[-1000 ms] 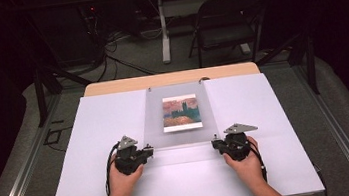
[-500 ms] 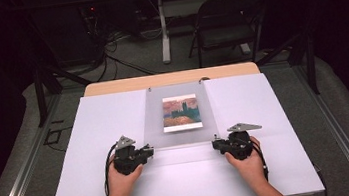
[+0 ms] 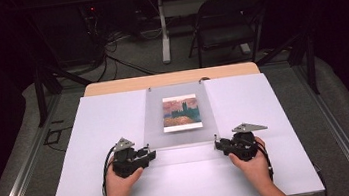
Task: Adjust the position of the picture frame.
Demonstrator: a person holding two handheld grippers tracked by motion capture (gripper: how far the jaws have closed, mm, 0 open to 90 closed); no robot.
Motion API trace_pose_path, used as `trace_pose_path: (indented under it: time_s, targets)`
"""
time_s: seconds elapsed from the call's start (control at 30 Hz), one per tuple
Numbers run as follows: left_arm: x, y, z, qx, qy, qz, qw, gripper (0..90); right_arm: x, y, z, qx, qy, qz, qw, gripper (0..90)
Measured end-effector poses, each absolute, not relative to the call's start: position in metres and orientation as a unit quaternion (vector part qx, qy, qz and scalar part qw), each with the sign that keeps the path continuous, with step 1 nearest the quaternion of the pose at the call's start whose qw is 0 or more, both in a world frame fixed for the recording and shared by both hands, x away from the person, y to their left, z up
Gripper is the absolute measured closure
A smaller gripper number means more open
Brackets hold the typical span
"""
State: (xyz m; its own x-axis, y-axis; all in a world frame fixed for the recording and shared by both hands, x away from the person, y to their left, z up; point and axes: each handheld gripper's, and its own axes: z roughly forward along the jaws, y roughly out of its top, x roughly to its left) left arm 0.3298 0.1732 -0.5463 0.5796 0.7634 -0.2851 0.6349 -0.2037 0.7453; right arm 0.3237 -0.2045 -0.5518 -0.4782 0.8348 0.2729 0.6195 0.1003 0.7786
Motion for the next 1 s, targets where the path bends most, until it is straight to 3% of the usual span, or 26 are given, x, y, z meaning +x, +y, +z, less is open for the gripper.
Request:
trace_pose_path:
  time_s: [0.4, 0.73, 1.0]
  targets:
    - [0.318, 0.186, -0.537, 0.773, 0.454, 0.075, 0.436, 54.1, 0.312, -0.212, -0.543, 0.486, 0.74, 0.449, 0.118, 66.5]
    - [0.311, 0.201, -0.527, 0.772, 0.464, 0.073, 0.429, 47.3, 0.307, -0.229, -0.535, 0.484, 0.751, 0.43, 0.128, 51.5]
    - [0.312, 0.209, -0.516, 0.767, 0.465, 0.091, 0.432, 41.6, 0.308, -0.232, -0.528, 0.478, 0.758, 0.424, 0.131, 49.4]
